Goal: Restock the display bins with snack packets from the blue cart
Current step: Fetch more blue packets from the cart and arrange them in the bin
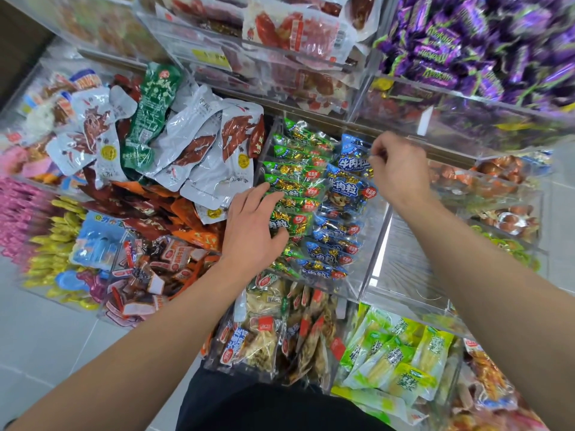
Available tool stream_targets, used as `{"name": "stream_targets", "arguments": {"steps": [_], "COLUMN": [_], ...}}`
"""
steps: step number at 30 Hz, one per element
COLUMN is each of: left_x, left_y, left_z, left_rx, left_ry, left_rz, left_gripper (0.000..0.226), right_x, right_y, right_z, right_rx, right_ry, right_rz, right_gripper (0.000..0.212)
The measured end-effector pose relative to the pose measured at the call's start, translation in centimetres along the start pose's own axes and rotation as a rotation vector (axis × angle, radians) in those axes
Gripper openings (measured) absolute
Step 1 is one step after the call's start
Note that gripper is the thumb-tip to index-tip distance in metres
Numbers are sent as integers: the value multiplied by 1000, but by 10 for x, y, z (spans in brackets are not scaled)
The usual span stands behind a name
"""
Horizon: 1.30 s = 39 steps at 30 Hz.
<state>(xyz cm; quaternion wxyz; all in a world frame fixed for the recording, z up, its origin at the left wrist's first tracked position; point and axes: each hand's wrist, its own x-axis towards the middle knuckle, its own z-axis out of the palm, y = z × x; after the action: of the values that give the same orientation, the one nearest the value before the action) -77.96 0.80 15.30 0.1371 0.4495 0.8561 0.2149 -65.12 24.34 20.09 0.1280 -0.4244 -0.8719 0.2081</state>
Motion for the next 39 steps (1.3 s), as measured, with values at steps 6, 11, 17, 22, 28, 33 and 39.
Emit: {"name": "stream_targets", "arguments": {"steps": [6,11,17,22,28,33,39], "left_x": [0,0,0,-1,0,-1,-1], "left_y": [0,0,-1,-1,-2,-1,-1], "left_z": [0,0,0,-1,1,-1,-1], "left_rx": [-8,-4,-5,-20,-15,-29,-46], "left_ry": [5,12,16,18,24,17,33], "left_rz": [-4,-1,6,10,2,8,6], "left_gripper": [62,62,62,62,62,61,60], "right_x": [10,19,19,13,0,5,-8], "right_y": [0,1,1,-4,-7,-15,-2], "right_z": [6,3,7,4,-7,10,11], "right_rx": [-130,-270,-274,-247,-198,-380,59], "right_ry": [-202,-262,-425,-260,105,-139,-148], "right_rz": [1,86,121,101,-26,48,86], "right_gripper": [22,25,25,37,26,22,43]}}
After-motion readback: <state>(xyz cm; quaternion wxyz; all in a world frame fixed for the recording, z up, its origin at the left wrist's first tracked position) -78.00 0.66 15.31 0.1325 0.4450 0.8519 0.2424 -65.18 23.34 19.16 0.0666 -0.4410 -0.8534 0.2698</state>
